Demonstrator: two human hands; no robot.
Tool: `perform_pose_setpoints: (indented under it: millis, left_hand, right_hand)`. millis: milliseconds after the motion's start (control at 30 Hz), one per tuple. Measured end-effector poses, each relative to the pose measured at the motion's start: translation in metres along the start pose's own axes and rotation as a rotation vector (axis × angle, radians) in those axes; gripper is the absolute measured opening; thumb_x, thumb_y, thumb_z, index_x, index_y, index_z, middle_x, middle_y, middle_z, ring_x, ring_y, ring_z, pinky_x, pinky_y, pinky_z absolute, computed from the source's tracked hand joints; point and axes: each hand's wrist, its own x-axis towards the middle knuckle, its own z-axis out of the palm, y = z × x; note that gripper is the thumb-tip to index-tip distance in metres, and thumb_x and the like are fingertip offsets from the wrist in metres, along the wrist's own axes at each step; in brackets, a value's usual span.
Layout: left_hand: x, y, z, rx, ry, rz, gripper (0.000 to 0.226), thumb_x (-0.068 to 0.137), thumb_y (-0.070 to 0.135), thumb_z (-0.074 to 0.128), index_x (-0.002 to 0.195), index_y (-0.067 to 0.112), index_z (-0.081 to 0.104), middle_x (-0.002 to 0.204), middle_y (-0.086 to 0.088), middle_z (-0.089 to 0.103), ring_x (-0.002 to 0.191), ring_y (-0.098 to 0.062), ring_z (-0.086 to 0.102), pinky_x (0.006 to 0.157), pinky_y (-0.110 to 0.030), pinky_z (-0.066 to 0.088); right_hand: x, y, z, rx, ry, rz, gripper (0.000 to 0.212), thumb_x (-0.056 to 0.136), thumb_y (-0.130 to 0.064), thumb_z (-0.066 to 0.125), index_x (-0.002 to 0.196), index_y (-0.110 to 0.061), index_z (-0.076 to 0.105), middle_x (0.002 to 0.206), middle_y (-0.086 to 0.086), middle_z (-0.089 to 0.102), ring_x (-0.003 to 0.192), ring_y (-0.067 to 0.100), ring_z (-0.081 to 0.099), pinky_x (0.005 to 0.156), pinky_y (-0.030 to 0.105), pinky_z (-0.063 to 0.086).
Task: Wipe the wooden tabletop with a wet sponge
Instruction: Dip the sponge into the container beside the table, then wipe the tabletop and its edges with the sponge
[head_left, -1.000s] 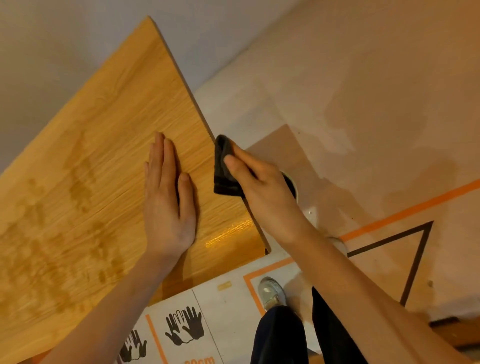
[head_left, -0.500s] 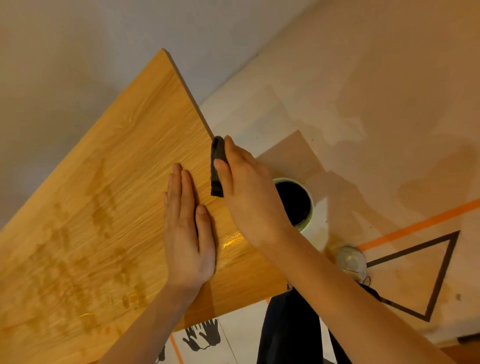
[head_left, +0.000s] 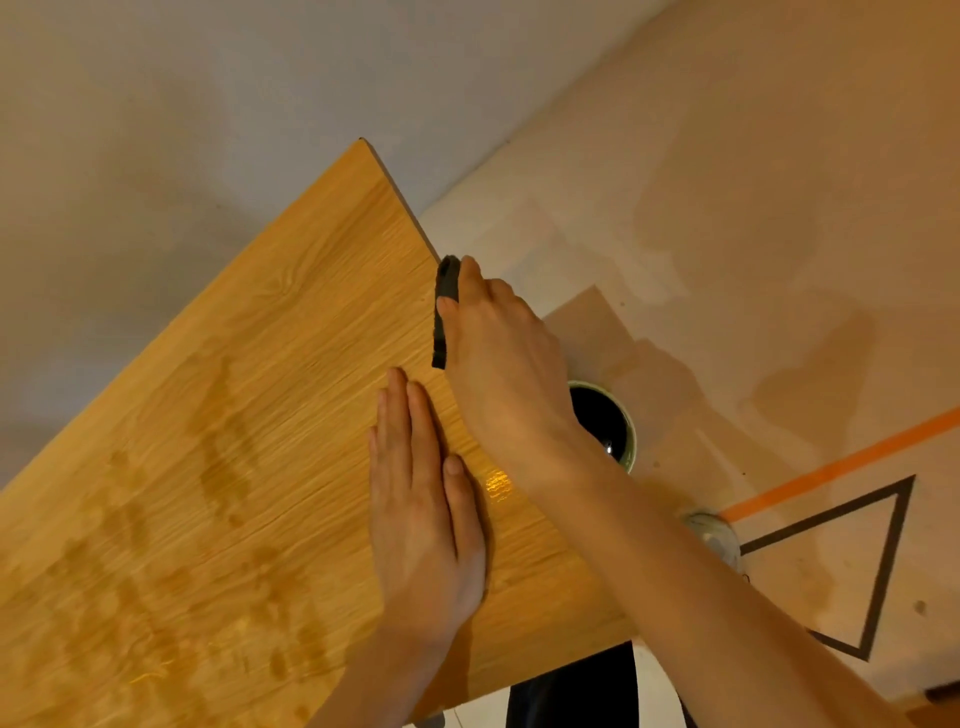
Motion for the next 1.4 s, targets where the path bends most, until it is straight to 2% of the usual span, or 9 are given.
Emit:
perform_pose_setpoints:
  millis: [233,433,567,733,900,1100,1167,1333,1400]
  left_hand:
    - [0.0,0.002,-0.004,-0.02,-0.041,-0.016,0.058,0.107,0.026,0.025,0.16,0.007,0.012,0.17,-0.003,0.004,0.158,-0.018,0.001,0.127,-0.04,0.007]
    - [0.006,0.001,-0.023,-0.267,-0.1,-0.062,0.061,0.107,0.037,0.031,0.162,0.026,0.006,0.169,0.018,-0.002,0.156,-0.006,-0.001,0.129,-0.039,0.007]
    - [0.035,-0.04,-0.051,-0.248,-0.088,0.006,0.062,0.106,0.034,0.036,0.162,0.024,0.01,0.168,0.019,0.002,0.156,-0.005,0.001,0.127,-0.046,0.011]
    - [0.095,-0.113,-0.067,-0.15,-0.041,-0.089,0.063,0.105,0.036,0.032,0.161,0.013,0.015,0.17,0.006,0.004,0.156,-0.008,0.0,0.128,-0.045,0.008]
    - [0.105,-0.131,-0.062,-0.017,-0.014,-0.031,0.062,0.107,0.037,0.026,0.161,0.009,0.013,0.17,-0.001,0.003,0.157,-0.014,-0.003,0.128,-0.042,0.004]
    - [0.105,-0.129,-0.058,0.026,0.033,-0.007,0.06,0.107,0.03,0.028,0.16,0.006,0.016,0.17,-0.004,0.005,0.158,-0.018,0.002,0.129,-0.037,0.004]
    - [0.106,-0.127,-0.057,0.027,0.038,-0.002,0.06,0.106,0.029,0.029,0.159,0.004,0.018,0.17,-0.006,0.007,0.158,-0.02,0.004,0.128,-0.036,0.004]
    - [0.106,-0.127,-0.056,0.044,0.041,0.016,0.062,0.106,0.033,0.025,0.159,0.002,0.018,0.169,-0.011,0.009,0.158,-0.024,0.005,0.128,-0.041,0.008]
    - [0.108,-0.129,-0.056,0.052,0.044,0.015,0.062,0.106,0.033,0.025,0.159,0.001,0.019,0.169,-0.012,0.009,0.157,-0.025,0.006,0.128,-0.043,0.01]
  right_hand:
    - [-0.086,0.015,-0.026,0.054,-0.069,0.112,0.065,0.092,-0.049,0.009,0.142,-0.02,0.039,0.123,0.0,0.059,0.107,0.014,0.06,0.08,0.02,0.048]
    - [0.015,-0.013,-0.004,0.083,-0.056,0.065,0.027,0.104,-0.025,0.032,0.119,-0.011,0.049,0.106,0.007,0.059,0.09,0.022,0.056,0.072,0.033,0.046]
    - [0.019,0.001,-0.007,0.132,-0.101,0.035,0.029,0.104,-0.03,0.032,0.115,-0.011,0.052,0.096,0.001,0.049,0.084,0.018,0.05,0.069,0.024,0.033]
    - [-0.037,0.018,-0.023,0.197,-0.169,0.121,0.034,0.101,-0.03,0.038,0.129,-0.018,0.052,0.11,0.0,0.051,0.095,0.011,0.054,0.069,0.003,0.041]
    - [0.014,-0.012,-0.008,-0.018,-0.056,0.029,0.035,0.104,-0.026,0.03,0.124,-0.008,0.052,0.105,0.009,0.052,0.095,0.024,0.052,0.08,0.031,0.044]
    - [0.098,-0.044,0.009,0.111,-0.01,0.06,0.032,0.105,-0.021,0.032,0.102,-0.003,0.058,0.094,0.008,0.059,0.082,0.019,0.054,0.07,0.029,0.043]
    - [0.077,-0.036,0.005,0.084,-0.031,0.05,0.03,0.104,-0.023,0.035,0.114,-0.006,0.058,0.098,0.006,0.062,0.083,0.016,0.058,0.073,0.024,0.048]
    - [0.007,-0.022,-0.007,0.135,0.022,0.166,0.029,0.102,-0.028,0.038,0.126,-0.03,0.054,0.087,-0.019,0.056,0.075,-0.019,0.054,0.065,-0.005,0.037]
    - [0.029,-0.029,-0.002,0.13,0.021,0.169,0.029,0.103,-0.026,0.037,0.124,-0.024,0.057,0.087,-0.013,0.056,0.071,-0.011,0.054,0.062,-0.005,0.037]
